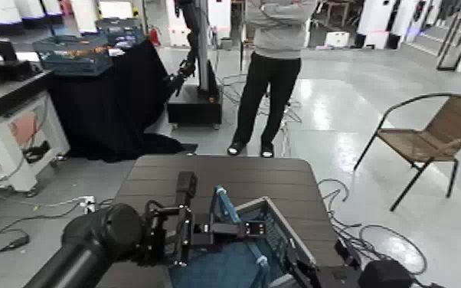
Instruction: Place the crate on the table.
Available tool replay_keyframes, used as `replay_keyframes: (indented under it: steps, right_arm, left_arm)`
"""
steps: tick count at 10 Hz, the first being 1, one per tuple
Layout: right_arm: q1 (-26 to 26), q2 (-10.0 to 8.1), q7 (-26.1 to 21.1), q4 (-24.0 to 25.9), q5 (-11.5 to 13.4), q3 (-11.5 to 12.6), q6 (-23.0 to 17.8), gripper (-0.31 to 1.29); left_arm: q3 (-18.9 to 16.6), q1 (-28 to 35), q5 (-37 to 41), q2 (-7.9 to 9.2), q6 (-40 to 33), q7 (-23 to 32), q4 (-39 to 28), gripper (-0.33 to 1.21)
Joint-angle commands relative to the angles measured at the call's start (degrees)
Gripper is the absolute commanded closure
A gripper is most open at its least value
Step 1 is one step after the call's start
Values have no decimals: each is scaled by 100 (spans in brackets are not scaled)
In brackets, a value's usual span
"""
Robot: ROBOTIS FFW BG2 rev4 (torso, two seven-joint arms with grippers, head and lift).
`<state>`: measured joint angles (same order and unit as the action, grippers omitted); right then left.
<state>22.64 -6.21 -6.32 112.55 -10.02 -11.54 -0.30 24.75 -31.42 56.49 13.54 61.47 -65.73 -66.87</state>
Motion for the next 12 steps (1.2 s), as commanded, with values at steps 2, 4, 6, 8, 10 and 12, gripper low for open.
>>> replay_keyframes:
  steps: [2, 4, 6, 8, 10, 12]
  right_arm:
    - [-23, -3, 0, -22, -26, -24, -5, 15]
    - [-32, -3, 8, -31, -35, -33, -14, 15]
    - [-49, -12, 8, -49, -53, -50, -22, 15]
    - [-67, -12, 8, -57, -70, -68, -40, 15]
    - [-84, -12, 8, -75, -88, -85, -40, 15]
    - [-111, -21, 8, -84, -105, -103, -49, 15]
  left_arm:
    - [338, -523, -33, -89, -197, -186, 693, 120]
    - [566, -831, -51, -177, -294, -379, 1194, 120]
    - [716, -1086, -103, -229, -373, -502, 1554, 120]
    - [813, -1349, -385, -396, -505, -819, 2090, 120]
    - [786, -1508, -578, -537, -566, -959, 2547, 120]
    - [716, -1587, -683, -607, -575, -951, 2811, 120]
